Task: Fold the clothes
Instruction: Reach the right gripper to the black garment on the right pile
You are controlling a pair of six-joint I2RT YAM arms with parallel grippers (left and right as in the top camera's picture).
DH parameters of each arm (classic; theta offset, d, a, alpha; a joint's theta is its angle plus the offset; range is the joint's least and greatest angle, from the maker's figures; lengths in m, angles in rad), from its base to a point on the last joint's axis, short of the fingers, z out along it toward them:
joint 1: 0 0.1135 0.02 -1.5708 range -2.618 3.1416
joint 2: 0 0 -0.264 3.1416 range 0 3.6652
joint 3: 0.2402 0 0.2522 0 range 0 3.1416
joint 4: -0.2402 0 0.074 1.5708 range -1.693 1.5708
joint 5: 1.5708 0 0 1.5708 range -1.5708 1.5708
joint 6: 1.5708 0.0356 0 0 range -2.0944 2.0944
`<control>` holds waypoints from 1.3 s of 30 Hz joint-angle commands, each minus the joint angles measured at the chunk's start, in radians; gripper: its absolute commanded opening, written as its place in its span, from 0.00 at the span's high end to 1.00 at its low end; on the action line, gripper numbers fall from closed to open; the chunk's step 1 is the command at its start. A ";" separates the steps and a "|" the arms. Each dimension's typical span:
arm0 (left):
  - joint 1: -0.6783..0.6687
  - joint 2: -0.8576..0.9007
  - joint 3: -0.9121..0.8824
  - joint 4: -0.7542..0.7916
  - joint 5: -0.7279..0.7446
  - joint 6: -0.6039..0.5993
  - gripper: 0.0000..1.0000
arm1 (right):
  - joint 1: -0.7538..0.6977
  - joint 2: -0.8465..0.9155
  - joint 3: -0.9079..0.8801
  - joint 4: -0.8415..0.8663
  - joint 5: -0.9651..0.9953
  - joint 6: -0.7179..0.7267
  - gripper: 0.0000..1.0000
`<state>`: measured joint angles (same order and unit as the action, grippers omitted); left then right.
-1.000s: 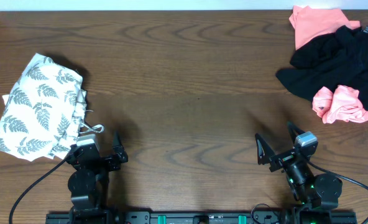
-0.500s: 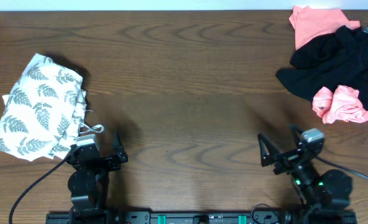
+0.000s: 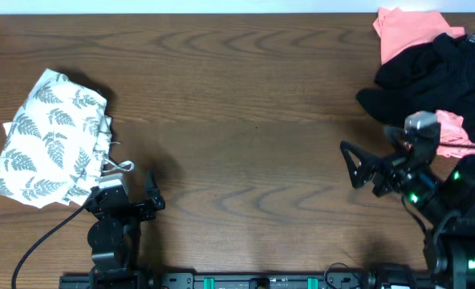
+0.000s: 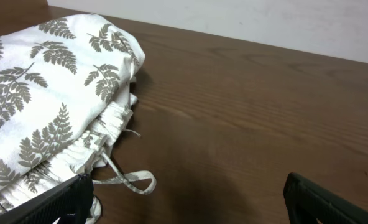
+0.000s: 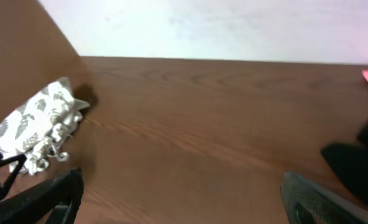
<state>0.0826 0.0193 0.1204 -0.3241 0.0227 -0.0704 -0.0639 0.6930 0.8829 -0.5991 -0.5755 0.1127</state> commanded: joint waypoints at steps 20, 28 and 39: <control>0.003 -0.002 -0.014 -0.026 -0.004 0.014 0.02 | -0.050 0.876 0.654 -0.378 0.743 0.210 0.01; 0.003 -0.002 -0.014 -0.026 -0.004 0.014 0.02 | -0.243 1.021 0.654 -0.255 0.745 0.397 0.11; 0.003 -0.002 -0.014 -0.026 -0.004 0.014 0.02 | -0.296 1.150 0.654 -0.002 0.676 0.400 0.15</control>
<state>0.0826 0.0193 0.1204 -0.3248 0.0227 -0.0700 -0.3656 1.7920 1.5223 -0.6144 0.1074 0.4911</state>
